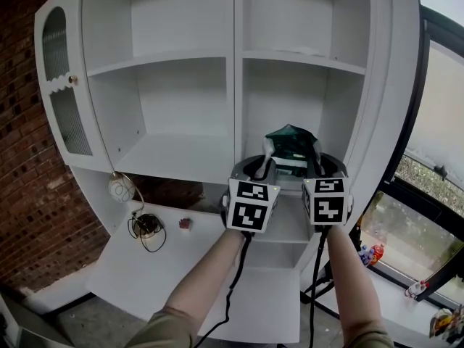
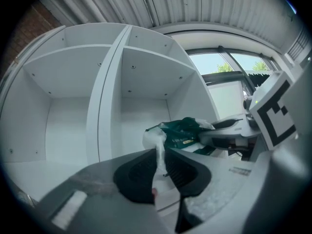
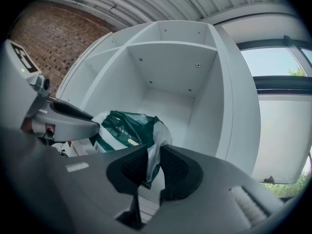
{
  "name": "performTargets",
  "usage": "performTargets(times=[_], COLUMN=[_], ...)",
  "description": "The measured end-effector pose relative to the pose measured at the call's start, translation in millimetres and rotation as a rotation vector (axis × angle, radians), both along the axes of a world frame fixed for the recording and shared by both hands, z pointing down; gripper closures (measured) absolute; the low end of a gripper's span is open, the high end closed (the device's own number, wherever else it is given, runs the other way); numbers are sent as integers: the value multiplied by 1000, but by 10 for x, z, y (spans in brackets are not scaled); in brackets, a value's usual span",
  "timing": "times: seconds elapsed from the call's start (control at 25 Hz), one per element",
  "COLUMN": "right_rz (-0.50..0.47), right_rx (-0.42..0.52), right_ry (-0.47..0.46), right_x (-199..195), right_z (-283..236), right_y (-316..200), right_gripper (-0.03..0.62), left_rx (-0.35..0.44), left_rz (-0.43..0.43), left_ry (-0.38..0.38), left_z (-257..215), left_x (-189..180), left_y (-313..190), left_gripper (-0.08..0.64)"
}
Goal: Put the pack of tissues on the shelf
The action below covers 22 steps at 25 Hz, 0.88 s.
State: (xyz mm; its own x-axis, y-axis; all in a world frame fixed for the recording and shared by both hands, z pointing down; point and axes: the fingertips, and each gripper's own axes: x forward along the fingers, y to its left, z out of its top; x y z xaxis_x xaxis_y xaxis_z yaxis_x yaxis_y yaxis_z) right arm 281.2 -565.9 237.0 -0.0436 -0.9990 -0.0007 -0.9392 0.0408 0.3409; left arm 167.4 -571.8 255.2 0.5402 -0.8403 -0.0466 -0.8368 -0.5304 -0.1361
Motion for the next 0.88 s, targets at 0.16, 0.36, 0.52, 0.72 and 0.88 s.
performTargets(times=[0.16, 0.36, 0.52, 0.72, 0.88], right_rz=[18, 20, 22, 24, 20], right_rx=[-54, -101, -110, -134, -146], right_ry=[27, 55, 62, 56, 61], right_x=[24, -1, 7, 4, 17], right_z=[69, 120, 135, 184, 215], right_y=[-78, -132, -154, -170, -191], right_gripper=[538, 538, 538, 538, 537], left_rx=[-17, -53, -55, -61, -80], left_rz=[-12, -24, -28, -35, -37], left_ry=[-42, -71, -82, -104, -115], left_z=[45, 110, 121, 142, 156], left_x=[57, 64, 74, 75, 85], left_y=[-59, -119, -142, -166, -184], left_gripper=[491, 491, 491, 491, 491])
